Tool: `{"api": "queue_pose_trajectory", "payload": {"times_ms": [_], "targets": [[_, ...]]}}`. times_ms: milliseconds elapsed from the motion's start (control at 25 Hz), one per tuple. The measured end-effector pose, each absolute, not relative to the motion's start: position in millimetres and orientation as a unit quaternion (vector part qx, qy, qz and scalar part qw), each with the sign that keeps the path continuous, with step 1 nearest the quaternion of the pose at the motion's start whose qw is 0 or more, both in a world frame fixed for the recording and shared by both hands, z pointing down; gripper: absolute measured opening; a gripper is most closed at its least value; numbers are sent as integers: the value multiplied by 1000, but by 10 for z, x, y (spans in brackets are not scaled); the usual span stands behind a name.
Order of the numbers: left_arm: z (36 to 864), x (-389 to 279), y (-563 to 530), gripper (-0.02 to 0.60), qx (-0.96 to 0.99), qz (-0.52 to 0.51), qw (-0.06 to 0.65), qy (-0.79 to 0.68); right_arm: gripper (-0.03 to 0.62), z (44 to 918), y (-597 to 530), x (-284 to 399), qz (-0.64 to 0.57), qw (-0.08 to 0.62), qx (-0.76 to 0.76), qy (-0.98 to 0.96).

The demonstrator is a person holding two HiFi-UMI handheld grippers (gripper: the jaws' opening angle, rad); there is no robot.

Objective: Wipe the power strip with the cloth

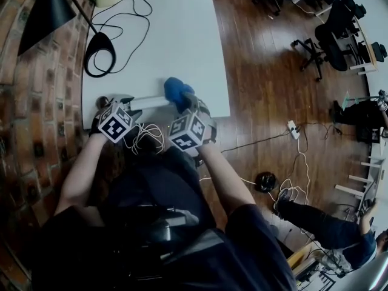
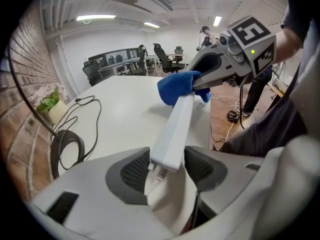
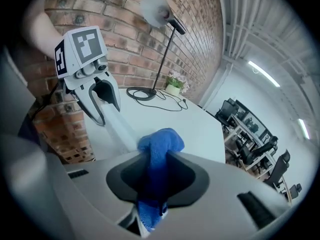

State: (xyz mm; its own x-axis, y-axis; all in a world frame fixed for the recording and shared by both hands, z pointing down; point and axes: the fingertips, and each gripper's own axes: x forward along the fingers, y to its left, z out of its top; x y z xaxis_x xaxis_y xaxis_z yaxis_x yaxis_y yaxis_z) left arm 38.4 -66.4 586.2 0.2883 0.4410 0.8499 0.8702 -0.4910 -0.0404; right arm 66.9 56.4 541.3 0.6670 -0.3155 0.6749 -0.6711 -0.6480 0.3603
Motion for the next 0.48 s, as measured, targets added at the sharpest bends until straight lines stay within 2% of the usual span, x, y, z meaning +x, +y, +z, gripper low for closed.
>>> {"api": "queue_pose_trajectory", "payload": {"times_ms": [120, 360, 440, 480], "targets": [[5746, 375, -710, 222, -778, -420, 222, -411, 75, 5411, 570, 674, 289, 297, 861, -295], [5444, 463, -768, 174, -816, -425, 82, -383, 77, 5401, 578, 699, 281, 288, 860, -314], [5406, 494, -748, 96, -823, -429, 59, -366, 77, 5408, 584, 689, 284, 282, 860, -317], [5424, 507, -758, 25, -827, -433, 59, -354, 77, 5411, 581, 687, 286, 280, 859, -319]]}}
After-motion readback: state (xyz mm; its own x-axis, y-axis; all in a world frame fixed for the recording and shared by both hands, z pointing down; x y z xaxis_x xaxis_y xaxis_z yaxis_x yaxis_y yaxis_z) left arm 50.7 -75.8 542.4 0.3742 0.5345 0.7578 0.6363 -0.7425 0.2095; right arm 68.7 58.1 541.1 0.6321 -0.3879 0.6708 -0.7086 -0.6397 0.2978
